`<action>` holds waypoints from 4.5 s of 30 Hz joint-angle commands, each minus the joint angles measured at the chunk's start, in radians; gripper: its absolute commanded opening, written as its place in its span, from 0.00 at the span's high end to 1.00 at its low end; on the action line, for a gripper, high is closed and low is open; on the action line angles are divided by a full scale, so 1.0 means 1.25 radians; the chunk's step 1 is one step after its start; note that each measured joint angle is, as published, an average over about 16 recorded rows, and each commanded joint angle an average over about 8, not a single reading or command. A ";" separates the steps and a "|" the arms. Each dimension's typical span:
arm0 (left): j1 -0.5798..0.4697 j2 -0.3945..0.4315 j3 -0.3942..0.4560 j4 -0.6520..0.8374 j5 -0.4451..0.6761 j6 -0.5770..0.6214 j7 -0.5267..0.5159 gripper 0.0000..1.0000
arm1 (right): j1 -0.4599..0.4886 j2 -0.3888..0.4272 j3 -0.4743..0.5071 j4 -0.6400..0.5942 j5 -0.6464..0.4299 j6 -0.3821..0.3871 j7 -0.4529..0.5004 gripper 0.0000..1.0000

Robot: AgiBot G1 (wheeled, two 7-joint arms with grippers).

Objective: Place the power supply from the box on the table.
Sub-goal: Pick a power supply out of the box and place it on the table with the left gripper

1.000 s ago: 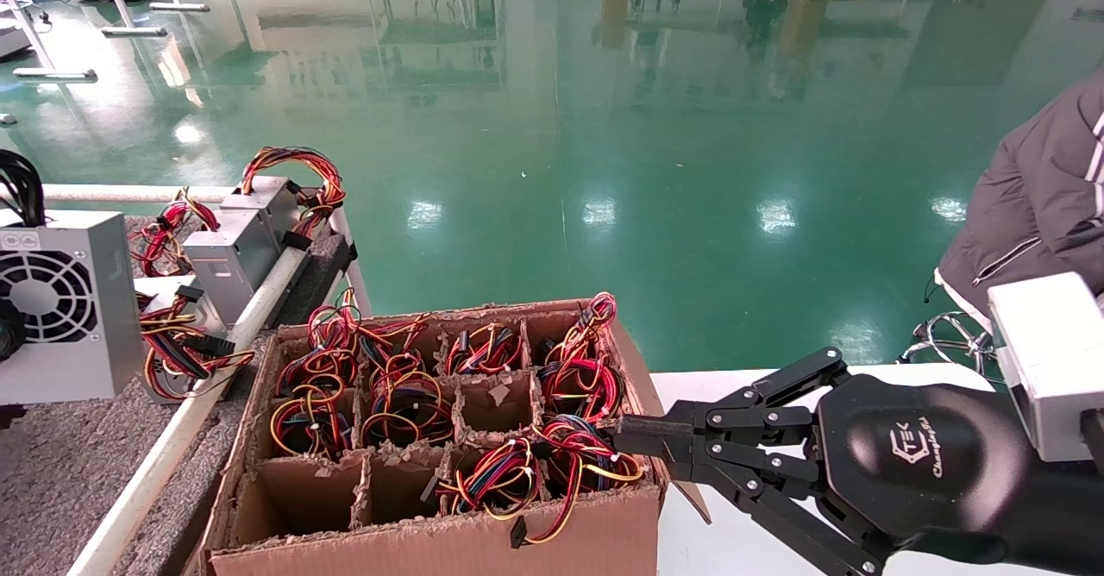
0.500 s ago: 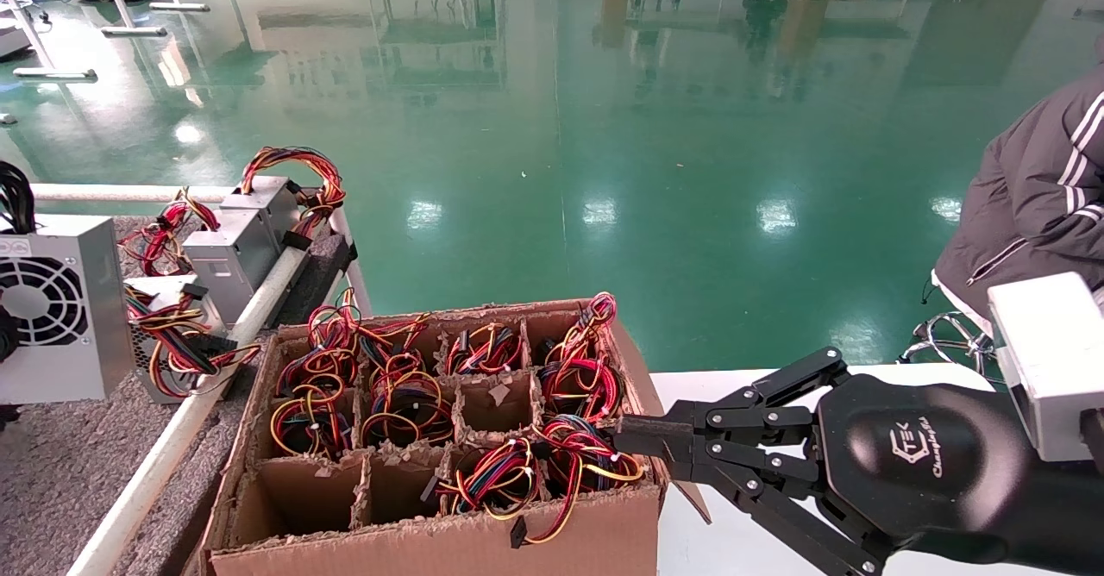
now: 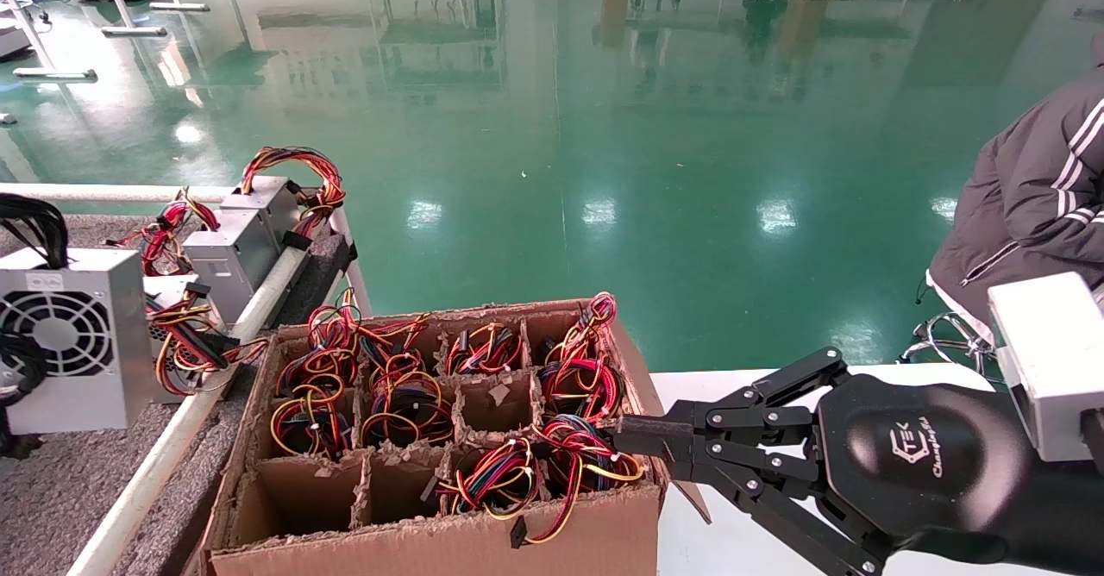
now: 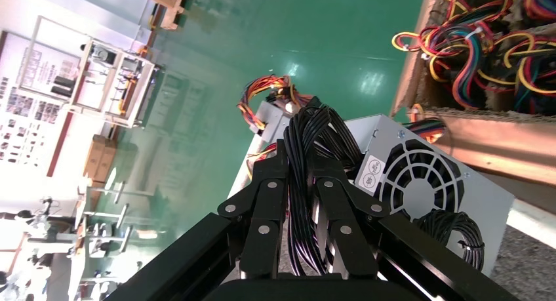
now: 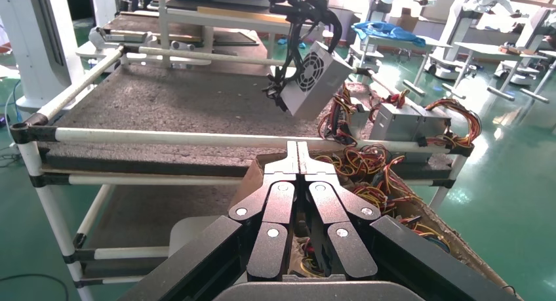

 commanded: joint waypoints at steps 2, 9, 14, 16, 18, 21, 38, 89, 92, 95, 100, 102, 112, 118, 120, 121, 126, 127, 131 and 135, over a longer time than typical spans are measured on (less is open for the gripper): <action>0.005 0.000 0.003 0.000 -0.007 0.002 0.001 1.00 | 0.000 0.000 0.000 0.000 0.000 0.000 0.000 1.00; 0.009 -0.006 0.005 -0.001 -0.019 0.005 0.005 1.00 | 0.000 0.000 0.000 0.000 0.000 0.000 0.000 1.00; 0.010 -0.012 0.004 -0.001 -0.024 0.006 0.008 1.00 | 0.000 0.000 0.000 0.000 0.000 0.000 0.000 1.00; 0.011 -0.015 0.005 -0.001 -0.025 0.005 0.009 1.00 | 0.000 0.000 0.000 0.000 0.000 0.000 0.000 1.00; 0.013 -0.018 0.005 -0.002 -0.025 0.004 0.010 1.00 | 0.000 0.000 0.000 0.000 0.000 0.000 0.000 1.00; 0.018 -0.021 0.008 -0.002 -0.025 0.001 0.009 1.00 | 0.000 0.000 0.000 0.000 0.000 0.000 0.000 1.00; 0.072 -0.050 0.045 -0.003 -0.020 -0.048 -0.019 1.00 | 0.000 0.000 0.000 0.000 0.000 0.000 0.000 1.00; 0.152 -0.113 0.124 -0.007 -0.147 -0.054 0.028 1.00 | 0.000 0.000 0.000 0.000 0.000 0.000 0.000 1.00; 0.157 -0.119 0.131 -0.008 -0.160 -0.054 0.031 1.00 | 0.000 0.000 0.000 0.000 0.000 0.000 0.000 1.00; 0.161 -0.126 0.139 -0.008 -0.172 -0.055 0.034 1.00 | 0.000 0.000 0.000 0.000 0.000 0.000 0.000 1.00; 0.165 -0.138 0.149 -0.009 -0.189 -0.059 0.037 1.00 | 0.000 0.000 0.000 0.000 0.000 0.000 0.000 1.00; 0.166 -0.143 0.153 -0.009 -0.195 -0.062 0.038 1.00 | 0.000 0.000 0.000 0.000 0.000 0.000 0.000 1.00; 0.165 -0.172 0.175 -0.010 -0.223 -0.085 0.049 1.00 | 0.000 0.000 0.000 0.000 0.000 0.000 0.000 1.00; 0.164 -0.186 0.190 -0.011 -0.240 -0.098 0.057 1.00 | 0.000 0.000 0.000 0.000 0.000 0.000 0.000 1.00; 0.163 -0.189 0.195 -0.011 -0.245 -0.101 0.060 0.93 | 0.000 0.000 0.000 0.000 0.000 0.000 0.000 1.00; 0.163 -0.191 0.198 -0.011 -0.248 -0.103 0.061 0.85 | 0.000 0.000 0.000 0.000 0.000 0.000 0.000 1.00; 0.162 -0.197 0.213 -0.011 -0.263 -0.110 0.070 0.28 | 0.000 0.000 0.000 0.000 0.000 0.000 0.000 1.00; 0.162 -0.198 0.216 -0.012 -0.266 -0.112 0.072 0.18 | 0.000 0.000 0.000 0.000 0.000 0.000 0.000 1.00; 0.161 -0.203 0.228 -0.012 -0.278 -0.116 0.080 0.00 | 0.000 0.000 0.000 0.000 0.000 0.000 0.000 1.00; 0.159 -0.207 0.238 -0.012 -0.289 -0.121 0.087 0.00 | 0.000 0.000 0.000 0.000 0.000 0.000 0.000 1.00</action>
